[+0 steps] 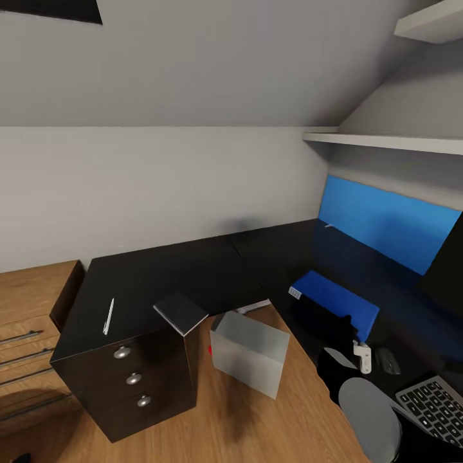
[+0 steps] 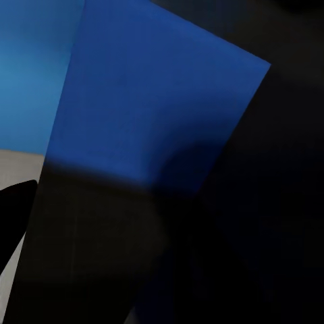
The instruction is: In the bedroom, organize the workspace by keeping the computer under the desk, ensuring the monitor is on the desk, placing the keyboard on the desk next to the monitor, placing the mouse on the desk next to the keyboard, moving the folder from the swivel chair onto the desk next to the mouse, stacking the notebook on top of the folder with the pen on top of the notebook, and positioning the swivel chair next to the desk.
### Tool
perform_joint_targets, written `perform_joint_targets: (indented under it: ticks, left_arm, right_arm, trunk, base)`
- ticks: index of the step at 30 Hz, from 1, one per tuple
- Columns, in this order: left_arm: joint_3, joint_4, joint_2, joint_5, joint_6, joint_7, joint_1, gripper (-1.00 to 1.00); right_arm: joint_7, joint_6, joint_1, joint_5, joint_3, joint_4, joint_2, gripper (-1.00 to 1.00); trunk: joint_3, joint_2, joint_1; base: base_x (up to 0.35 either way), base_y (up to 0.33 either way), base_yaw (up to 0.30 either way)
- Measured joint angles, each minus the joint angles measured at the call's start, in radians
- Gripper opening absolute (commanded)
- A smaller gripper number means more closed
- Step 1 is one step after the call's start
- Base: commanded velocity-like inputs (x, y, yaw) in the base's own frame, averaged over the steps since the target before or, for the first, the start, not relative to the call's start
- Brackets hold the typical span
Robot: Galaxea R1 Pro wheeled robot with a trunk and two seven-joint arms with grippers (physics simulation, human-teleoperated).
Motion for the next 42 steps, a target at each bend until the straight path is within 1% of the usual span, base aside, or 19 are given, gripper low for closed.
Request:
perform_joint_targets:
  ticks: [6,19,21,27,28,32,39,42]
  left_arm:
    - [0.000,0.000,0.000,0.000,0.000,0.000,0.000,1.00]
    - [0.000,0.000,0.000,0.000,0.000,0.000,0.000,1.00]
    - [0.000,0.000,0.000,0.000,0.000,0.000,0.000,1.00]
    - [0.000,0.000,0.000,0.000,0.000,0.000,0.000,1.00]
    - [0.000,0.000,0.000,0.000,0.000,0.000,0.000,1.00]
    - [0.000,0.000,0.000,0.000,-0.001,0.000,0.000,1.00]
    - [0.000,0.000,0.000,0.000,0.000,0.000,0.000,1.00]
    - [0.000,0.000,0.000,0.000,0.000,0.000,0.000,1.00]
  right_arm:
    - [0.000,0.000,0.001,0.000,0.000,-0.002,0.001,-1.00]
    - [-0.009,-0.005,0.005,0.000,-0.009,0.010,-0.001,-1.00]
    - [-0.006,0.002,0.006,-0.009,-0.013,0.017,-0.001,-1.00]
    - [-0.006,0.002,0.006,-0.009,-0.013,0.017,-0.001,-1.00]
    - [-0.008,0.004,0.006,-0.016,-0.017,0.018,-0.002,-1.00]
    - [-0.009,0.005,0.006,-0.017,-0.018,0.018,-0.002,-1.00]
    - [-0.009,0.004,0.006,-0.016,-0.018,0.018,-0.003,-1.00]
    - [-0.009,0.004,0.006,-0.015,-0.018,0.018,-0.005,-1.00]
  trunk:
    - [0.000,0.000,0.000]
    - [0.041,0.091,-0.031]
    - [0.047,0.105,-0.038]
    - [0.047,0.105,-0.038]
    - [0.050,0.112,-0.042]
    - [0.062,0.140,-0.057]
    - [0.062,0.140,-0.057]
    - [0.072,0.161,-0.068]
  base:
    - [0.000,0.000,0.000]
    - [0.000,0.000,0.000]
    - [0.000,0.000,0.000]
    - [0.000,0.000,0.000]
    - [0.000,0.000,0.000]
    - [0.000,0.000,0.000]
    - [0.000,0.000,0.000]
    - [0.000,0.000,0.000]
